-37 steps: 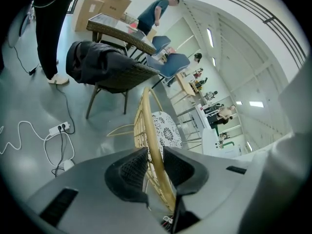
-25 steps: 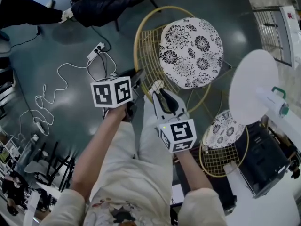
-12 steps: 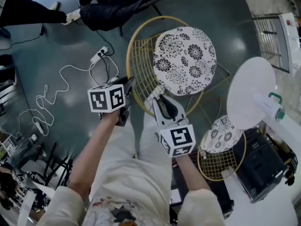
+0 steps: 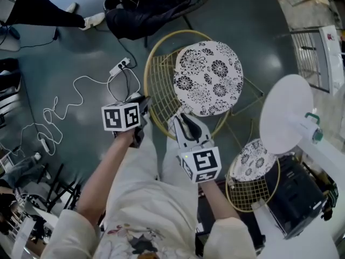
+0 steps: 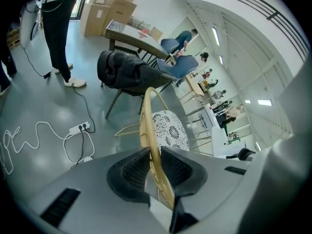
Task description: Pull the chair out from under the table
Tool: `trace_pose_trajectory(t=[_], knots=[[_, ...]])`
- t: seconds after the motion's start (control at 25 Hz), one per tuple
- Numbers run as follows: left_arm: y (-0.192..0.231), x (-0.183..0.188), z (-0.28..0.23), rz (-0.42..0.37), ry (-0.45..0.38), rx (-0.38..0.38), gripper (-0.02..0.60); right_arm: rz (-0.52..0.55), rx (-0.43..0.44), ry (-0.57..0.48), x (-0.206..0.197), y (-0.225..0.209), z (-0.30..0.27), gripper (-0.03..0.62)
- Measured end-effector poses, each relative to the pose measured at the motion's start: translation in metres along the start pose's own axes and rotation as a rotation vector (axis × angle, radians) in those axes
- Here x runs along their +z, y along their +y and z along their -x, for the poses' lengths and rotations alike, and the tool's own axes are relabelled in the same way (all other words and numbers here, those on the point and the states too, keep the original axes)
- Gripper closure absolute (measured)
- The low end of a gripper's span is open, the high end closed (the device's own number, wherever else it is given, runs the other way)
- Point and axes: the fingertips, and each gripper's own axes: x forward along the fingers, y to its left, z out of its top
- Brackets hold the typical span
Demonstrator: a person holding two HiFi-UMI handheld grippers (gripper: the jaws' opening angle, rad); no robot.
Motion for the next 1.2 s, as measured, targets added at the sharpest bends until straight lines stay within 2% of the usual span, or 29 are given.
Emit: trace_pose_trajectory(t=[0.48,0.84,1.2], knots=[[0.009,0.0,0.003,-0.078,-0.009,0.074,0.502,0.024,0.021,-0.007,0.005,0.019,0.014,0.53],[0.048,0.005,0.028,-0.075,-0.014,0.142,0.508,0.015,0.018,-0.002,0.007,0.023,0.021,0.53],[0.091,-0.008,0.058,-0.04,-0.014,0.2,0.509,0.037,0.049,-0.003,0.02,0.04,0.013,0.53]])
